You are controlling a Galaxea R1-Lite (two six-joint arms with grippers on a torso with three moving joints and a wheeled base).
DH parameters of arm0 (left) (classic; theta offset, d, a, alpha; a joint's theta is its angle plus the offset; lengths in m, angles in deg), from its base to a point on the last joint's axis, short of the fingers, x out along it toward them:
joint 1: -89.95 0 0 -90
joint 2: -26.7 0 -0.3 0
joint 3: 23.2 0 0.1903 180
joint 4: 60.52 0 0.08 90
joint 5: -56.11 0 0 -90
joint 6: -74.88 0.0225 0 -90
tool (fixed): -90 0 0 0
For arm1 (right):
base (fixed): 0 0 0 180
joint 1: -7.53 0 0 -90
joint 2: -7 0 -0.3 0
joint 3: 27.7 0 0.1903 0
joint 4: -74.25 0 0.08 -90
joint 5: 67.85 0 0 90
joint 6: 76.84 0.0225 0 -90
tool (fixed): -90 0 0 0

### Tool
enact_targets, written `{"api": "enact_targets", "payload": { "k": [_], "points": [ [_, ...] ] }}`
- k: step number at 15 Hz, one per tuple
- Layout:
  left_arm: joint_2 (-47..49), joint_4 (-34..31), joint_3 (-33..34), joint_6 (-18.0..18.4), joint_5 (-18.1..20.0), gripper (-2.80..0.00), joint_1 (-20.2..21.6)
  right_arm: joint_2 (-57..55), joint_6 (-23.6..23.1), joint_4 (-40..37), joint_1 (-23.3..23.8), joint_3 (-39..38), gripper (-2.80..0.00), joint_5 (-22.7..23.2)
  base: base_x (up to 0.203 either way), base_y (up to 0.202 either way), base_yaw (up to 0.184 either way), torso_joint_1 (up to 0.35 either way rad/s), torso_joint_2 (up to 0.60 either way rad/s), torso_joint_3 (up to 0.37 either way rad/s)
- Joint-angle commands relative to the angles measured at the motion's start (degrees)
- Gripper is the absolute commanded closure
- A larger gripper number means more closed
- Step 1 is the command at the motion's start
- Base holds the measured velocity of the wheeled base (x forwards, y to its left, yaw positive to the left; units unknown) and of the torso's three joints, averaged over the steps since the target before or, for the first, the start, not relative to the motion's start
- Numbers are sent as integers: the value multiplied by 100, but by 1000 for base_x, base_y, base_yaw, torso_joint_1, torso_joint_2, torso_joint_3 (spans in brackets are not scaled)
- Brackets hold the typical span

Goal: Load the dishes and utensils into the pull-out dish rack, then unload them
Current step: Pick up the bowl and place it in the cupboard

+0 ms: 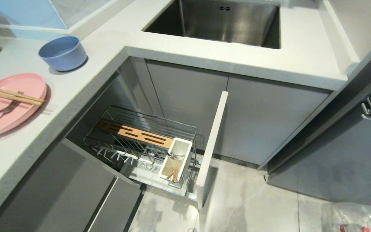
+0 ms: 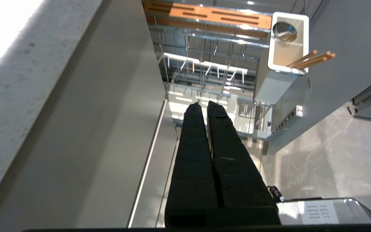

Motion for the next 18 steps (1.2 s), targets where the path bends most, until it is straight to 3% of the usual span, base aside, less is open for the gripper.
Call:
{"api": "enact_targets", "payload": {
  "k": [1,8,10,14,18],
  "points": [
    [-1,0,0,-18,-8,0,2,0,1,2,-1,0,0,-6,0,0,0,2,1,-204],
    [-1,16,0,8,0,0,2,0,1,-3,-1,0,0,-2,0,0,0,3,2,-33],
    [-2,19,-369,-12,22,0,2,0,1,2,-1,0,0,2,0,0,0,0,0,0],
    [666,-608,-2486,69,5,0,-9,0,1,2,-1,0,0,2,0,0,0,0,0,0],
    [2787,-1271,-4905,116,-52,0,29,0,1,2,-1,0,0,2,0,0,0,0,0,0]
  ]
}}
